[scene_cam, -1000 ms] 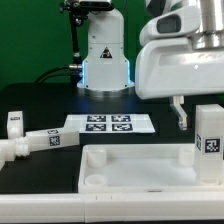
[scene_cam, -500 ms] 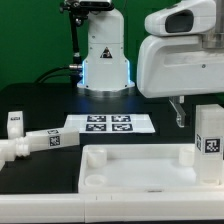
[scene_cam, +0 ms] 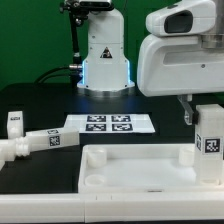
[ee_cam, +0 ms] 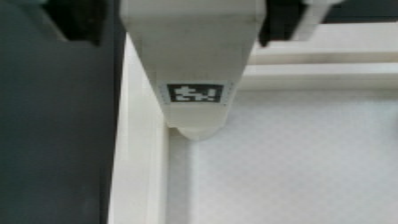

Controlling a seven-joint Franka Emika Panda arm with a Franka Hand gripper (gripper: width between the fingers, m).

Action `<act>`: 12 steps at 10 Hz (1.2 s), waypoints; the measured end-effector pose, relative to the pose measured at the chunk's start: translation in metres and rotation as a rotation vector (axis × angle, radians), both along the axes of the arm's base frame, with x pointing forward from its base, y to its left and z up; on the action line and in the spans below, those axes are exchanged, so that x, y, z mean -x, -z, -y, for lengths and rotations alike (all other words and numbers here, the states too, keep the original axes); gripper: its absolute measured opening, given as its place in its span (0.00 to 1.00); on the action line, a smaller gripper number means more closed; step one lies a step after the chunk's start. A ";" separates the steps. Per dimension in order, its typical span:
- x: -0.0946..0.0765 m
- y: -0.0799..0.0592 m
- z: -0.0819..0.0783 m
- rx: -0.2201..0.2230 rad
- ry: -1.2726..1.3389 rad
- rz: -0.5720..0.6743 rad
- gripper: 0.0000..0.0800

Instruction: Assemble desk

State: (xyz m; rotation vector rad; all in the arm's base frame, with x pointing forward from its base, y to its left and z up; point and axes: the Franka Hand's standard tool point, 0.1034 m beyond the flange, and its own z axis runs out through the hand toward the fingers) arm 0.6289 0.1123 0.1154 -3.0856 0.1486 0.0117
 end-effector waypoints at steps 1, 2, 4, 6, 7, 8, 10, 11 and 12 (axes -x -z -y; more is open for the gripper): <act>0.000 0.000 0.000 -0.001 0.064 -0.003 0.36; 0.000 0.000 -0.001 -0.002 0.173 -0.010 0.36; 0.000 0.000 -0.004 0.001 0.414 -0.014 0.36; -0.001 0.000 -0.005 -0.015 0.752 -0.034 0.36; -0.001 0.001 -0.006 -0.019 0.840 -0.036 0.36; -0.001 0.001 -0.007 -0.017 0.836 -0.035 0.36; -0.001 0.001 -0.008 -0.025 0.970 -0.048 0.36; -0.001 0.001 -0.008 -0.031 1.084 -0.060 0.36; -0.004 0.002 -0.004 -0.081 1.260 -0.072 0.36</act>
Offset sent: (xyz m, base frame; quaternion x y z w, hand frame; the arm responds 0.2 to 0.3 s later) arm 0.0039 -0.0049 -0.0051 -0.0444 0.0302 0.3095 0.9494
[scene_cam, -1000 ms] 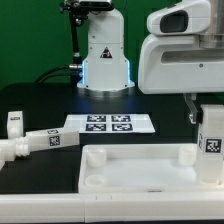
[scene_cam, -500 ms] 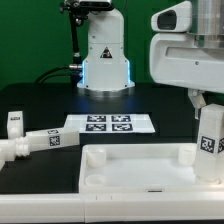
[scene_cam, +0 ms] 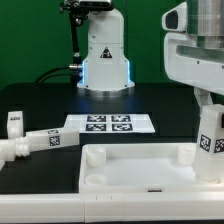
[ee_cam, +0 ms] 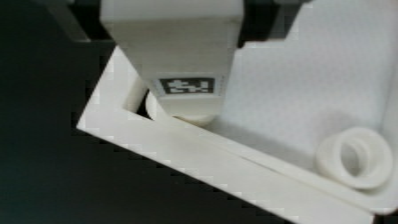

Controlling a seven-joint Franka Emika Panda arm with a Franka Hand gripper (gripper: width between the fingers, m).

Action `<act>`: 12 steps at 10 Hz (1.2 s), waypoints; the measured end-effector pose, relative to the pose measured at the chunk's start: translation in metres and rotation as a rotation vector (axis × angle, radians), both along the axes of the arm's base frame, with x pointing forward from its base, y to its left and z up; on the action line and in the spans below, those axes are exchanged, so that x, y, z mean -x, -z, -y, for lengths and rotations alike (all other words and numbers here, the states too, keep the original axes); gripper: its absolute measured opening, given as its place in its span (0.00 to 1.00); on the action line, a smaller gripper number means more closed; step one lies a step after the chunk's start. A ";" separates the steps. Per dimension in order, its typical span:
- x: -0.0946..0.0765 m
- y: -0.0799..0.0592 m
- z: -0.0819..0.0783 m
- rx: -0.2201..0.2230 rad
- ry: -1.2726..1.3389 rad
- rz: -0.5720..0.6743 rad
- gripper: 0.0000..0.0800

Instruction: Assemble desk

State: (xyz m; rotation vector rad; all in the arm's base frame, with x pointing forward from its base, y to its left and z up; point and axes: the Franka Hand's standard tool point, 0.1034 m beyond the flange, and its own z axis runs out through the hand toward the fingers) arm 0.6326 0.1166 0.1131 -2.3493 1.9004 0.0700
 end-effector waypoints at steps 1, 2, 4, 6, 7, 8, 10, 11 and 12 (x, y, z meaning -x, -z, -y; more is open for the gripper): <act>-0.003 0.001 0.005 -0.048 0.158 0.036 0.36; -0.003 0.000 0.005 -0.056 0.159 0.042 0.36; -0.002 0.001 0.004 -0.050 0.093 0.050 0.36; -0.007 -0.001 0.004 -0.006 -0.306 0.109 0.75; -0.008 0.000 0.002 0.014 -0.518 0.128 0.80; -0.008 0.000 0.002 0.018 -0.570 0.134 0.80; -0.008 0.001 0.003 0.035 -0.758 0.157 0.81; -0.008 0.001 0.003 0.039 -0.809 0.163 0.81; -0.008 0.001 0.005 0.075 -1.046 0.178 0.81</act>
Offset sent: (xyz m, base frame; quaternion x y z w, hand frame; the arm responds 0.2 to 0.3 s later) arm 0.0000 0.0000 0.0000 0.0000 0.0000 0.0000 1.0000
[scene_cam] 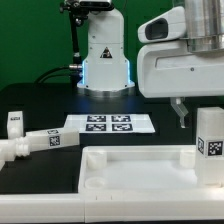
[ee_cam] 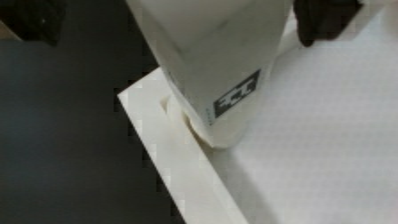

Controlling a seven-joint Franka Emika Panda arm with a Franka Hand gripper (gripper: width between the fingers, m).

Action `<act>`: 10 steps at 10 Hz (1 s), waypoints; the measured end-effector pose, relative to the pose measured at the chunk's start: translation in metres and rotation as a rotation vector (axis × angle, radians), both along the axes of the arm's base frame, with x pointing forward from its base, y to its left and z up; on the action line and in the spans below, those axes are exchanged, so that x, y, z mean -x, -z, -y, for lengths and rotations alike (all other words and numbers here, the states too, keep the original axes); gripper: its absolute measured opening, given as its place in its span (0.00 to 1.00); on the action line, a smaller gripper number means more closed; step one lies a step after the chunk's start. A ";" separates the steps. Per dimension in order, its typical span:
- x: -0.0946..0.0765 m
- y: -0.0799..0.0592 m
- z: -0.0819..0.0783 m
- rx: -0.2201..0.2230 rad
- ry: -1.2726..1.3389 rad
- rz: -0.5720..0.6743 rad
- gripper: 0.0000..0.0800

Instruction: Assemble desk

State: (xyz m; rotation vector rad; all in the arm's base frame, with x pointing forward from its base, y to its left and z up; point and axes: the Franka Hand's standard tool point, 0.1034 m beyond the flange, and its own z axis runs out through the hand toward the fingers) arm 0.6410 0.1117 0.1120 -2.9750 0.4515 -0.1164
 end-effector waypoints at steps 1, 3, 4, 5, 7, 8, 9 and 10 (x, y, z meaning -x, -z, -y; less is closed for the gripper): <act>0.000 0.001 0.001 0.024 -0.171 0.016 0.81; 0.000 0.002 0.000 0.004 -0.063 0.005 0.65; 0.000 0.002 0.000 0.001 -0.044 0.003 0.65; 0.000 0.002 -0.001 -0.011 0.058 -0.009 0.46; 0.001 0.003 0.004 -0.019 0.220 -0.031 0.37; 0.000 0.003 0.006 -0.031 0.347 -0.045 0.37; 0.000 0.003 0.007 -0.048 0.469 -0.059 0.37; 0.001 0.004 0.007 -0.080 0.674 -0.087 0.37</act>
Offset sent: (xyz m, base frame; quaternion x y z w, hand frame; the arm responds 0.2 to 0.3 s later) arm 0.0000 0.0000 0.0000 0.0000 0.0000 0.0000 1.0000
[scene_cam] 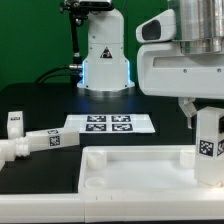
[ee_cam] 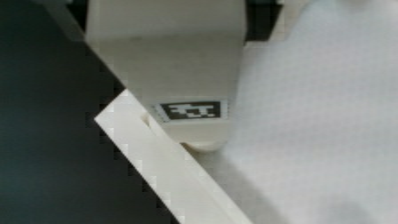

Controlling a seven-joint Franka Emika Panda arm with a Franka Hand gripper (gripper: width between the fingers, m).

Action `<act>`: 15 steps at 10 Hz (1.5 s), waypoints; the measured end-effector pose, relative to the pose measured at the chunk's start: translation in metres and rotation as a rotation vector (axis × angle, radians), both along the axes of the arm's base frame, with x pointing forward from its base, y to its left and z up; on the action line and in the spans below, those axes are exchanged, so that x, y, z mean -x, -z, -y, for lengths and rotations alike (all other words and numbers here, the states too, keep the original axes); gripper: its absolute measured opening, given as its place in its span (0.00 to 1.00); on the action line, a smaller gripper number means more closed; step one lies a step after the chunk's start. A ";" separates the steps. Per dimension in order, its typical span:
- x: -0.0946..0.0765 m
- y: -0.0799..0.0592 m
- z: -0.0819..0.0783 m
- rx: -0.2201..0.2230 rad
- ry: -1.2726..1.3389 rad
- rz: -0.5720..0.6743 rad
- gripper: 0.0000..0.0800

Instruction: Assemble desk

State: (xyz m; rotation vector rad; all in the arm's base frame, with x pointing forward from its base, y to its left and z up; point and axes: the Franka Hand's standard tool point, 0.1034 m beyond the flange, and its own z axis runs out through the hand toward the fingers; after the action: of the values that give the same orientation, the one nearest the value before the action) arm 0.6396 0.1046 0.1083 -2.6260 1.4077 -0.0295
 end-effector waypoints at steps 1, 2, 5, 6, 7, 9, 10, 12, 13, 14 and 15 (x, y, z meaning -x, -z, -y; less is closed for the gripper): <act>0.001 0.001 0.000 -0.046 0.217 -0.030 0.37; 0.001 0.001 -0.001 -0.104 0.400 -0.058 0.37; 0.001 0.001 -0.006 -0.140 0.514 -0.080 0.37; 0.001 0.001 -0.006 -0.131 0.459 -0.068 0.45; 0.000 0.001 -0.005 -0.109 0.284 -0.030 0.65; 0.001 0.001 -0.009 -0.075 -0.015 0.019 0.77; 0.000 0.001 -0.007 -0.070 -0.051 0.025 0.80; 0.000 0.001 -0.006 -0.054 -0.196 0.050 0.81; 0.000 0.001 -0.004 -0.022 -0.337 0.065 0.81; -0.003 -0.003 -0.003 0.044 -0.583 0.087 0.81; -0.005 -0.005 -0.005 0.071 -0.709 0.102 0.81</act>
Offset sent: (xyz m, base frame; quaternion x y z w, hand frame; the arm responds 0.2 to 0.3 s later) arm 0.0034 0.0059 0.0072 -0.0109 0.0011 0.1204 0.9927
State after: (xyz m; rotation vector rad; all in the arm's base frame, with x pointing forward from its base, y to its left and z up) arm 0.6445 0.1098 0.1129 -2.9681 0.3958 -0.1244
